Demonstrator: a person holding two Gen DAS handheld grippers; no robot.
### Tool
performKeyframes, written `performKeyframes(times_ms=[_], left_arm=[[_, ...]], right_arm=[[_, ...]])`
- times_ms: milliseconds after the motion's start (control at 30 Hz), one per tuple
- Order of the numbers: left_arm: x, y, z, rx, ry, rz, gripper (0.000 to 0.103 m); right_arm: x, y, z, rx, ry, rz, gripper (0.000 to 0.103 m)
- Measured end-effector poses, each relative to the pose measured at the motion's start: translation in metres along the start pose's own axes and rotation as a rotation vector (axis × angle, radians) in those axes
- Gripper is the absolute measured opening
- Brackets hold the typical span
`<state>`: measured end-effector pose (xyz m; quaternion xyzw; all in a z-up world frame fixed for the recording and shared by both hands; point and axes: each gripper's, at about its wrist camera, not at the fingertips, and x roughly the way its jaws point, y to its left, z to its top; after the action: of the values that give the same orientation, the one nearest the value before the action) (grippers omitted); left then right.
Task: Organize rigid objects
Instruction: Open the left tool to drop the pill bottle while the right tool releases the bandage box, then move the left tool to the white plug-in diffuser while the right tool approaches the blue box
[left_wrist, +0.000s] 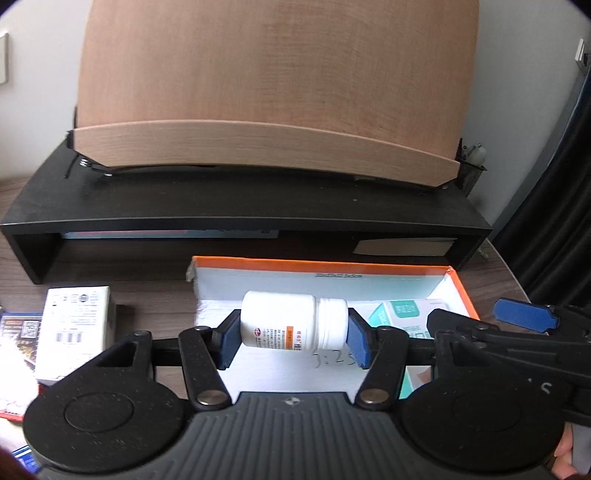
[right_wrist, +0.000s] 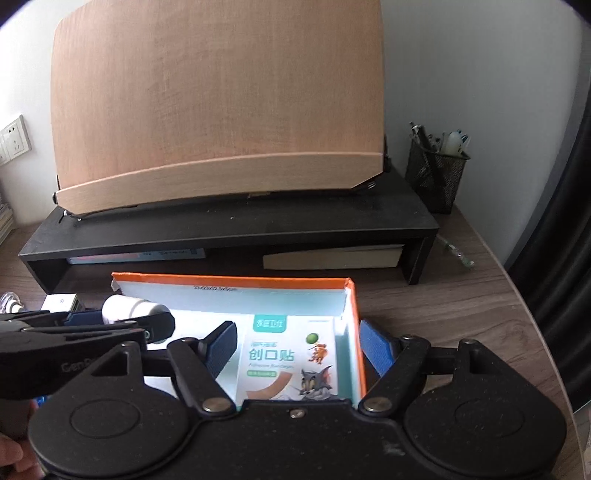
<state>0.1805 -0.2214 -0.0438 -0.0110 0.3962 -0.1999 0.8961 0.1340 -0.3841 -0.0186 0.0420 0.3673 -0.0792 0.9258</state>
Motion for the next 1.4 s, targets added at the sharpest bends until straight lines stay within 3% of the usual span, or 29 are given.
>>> performKeyframes(times_ms=[100,200,300,500,900,1400], left_arm=[[0.004,-0.004,0.000,0.001,0.009,-0.029,0.060],[0.003,-0.007,0.000,0.006,0.012,-0.028,0.075],[-0.005,-0.007,0.001,0.011,0.009,-0.036,0.081],[-0.037,0.001,-0.001,0.020,0.010,-0.018,0.087],[-0.111,0.049,-0.032,0.002,0.032,0.090,0.092],[-0.176,0.126,-0.072,-0.087,-0.009,0.180,0.092]], right_arm=[[-0.008,-0.003,-0.001,0.000,-0.012,-0.024,0.088],[-0.018,-0.006,-0.002,0.016,-0.030,-0.048,0.088],[-0.029,-0.005,-0.002,0.020,-0.044,-0.054,0.088],[-0.055,0.005,-0.007,0.045,-0.059,-0.041,0.089],[-0.096,0.060,-0.044,0.076,0.005,0.049,0.090],[-0.113,0.150,-0.065,-0.040,0.035,0.187,0.090]])
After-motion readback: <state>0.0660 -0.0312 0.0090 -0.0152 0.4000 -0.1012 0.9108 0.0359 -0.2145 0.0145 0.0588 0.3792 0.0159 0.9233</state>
